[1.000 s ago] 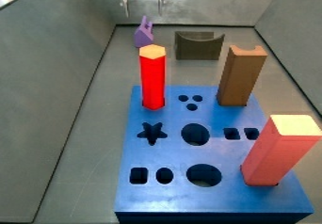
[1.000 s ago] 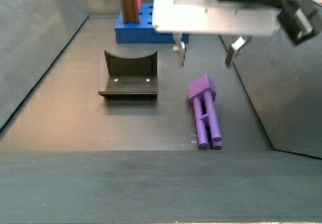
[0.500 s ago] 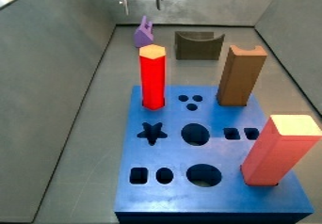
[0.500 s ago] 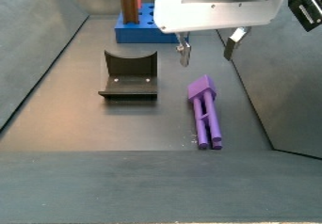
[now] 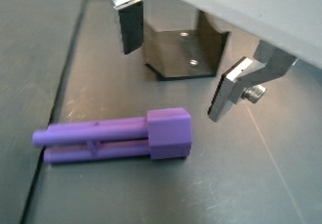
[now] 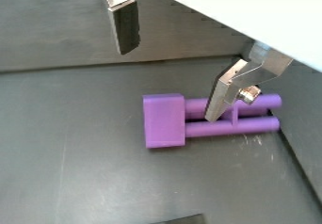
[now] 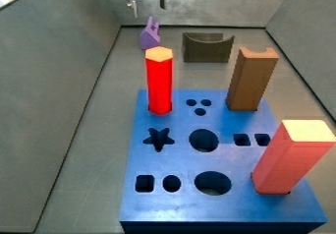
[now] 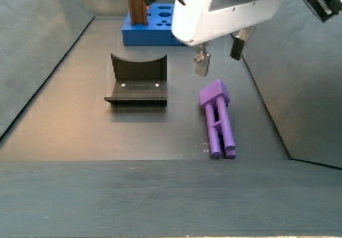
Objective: Pick up the 3 prong object. Move up. Rotate the 3 prong object. Place the 3 prong object on the fixture. Regrasp the 3 prong object. Move to above the board. Insert the 3 prong object.
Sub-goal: Rotate the 3 prong object.
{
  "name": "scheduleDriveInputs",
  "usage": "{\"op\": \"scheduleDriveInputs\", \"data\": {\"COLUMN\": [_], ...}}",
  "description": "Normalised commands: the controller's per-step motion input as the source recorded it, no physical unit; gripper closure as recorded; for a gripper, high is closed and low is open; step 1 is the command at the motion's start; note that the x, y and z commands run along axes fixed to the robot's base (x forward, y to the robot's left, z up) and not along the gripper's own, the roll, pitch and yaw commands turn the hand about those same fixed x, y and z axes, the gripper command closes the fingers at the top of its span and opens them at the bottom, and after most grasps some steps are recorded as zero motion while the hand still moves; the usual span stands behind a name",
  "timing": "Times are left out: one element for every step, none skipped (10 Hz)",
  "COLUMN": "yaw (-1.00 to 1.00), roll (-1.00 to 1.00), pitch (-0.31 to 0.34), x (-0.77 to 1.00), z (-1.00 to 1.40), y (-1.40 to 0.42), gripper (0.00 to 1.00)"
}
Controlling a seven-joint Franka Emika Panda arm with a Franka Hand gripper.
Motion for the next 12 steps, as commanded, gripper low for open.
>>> {"op": "scheduleDriveInputs", "data": {"yaw": [1.0,1.0,1.0,1.0,1.0,1.0,1.0,1.0,1.0,1.0,1.0,1.0], "roll": [0.0,0.0,0.0,0.0,0.0,0.0,0.0,0.0,0.0,0.0,0.0,0.0], "pitch": [-0.001,-0.001,-0.001,-0.001,-0.001,-0.001,-0.001,-0.001,-0.001,-0.001,-0.001,-0.001], "x": [0.04,0.04,0.04,0.04,0.04,0.04,0.04,0.04,0.04,0.04,0.04,0.04], "z": [-0.05,-0.05,-0.05,-0.05,-0.05,-0.05,-0.05,-0.05,-0.05,-0.05,-0.05,-0.05], "y": [0.01,0.01,0.01,0.01,0.0,0.0,0.0,0.0,0.0,0.0,0.0,0.0], "gripper": [0.0,0.0,0.0,0.0,0.0,0.0,0.0,0.0,0.0,0.0,0.0,0.0]}}
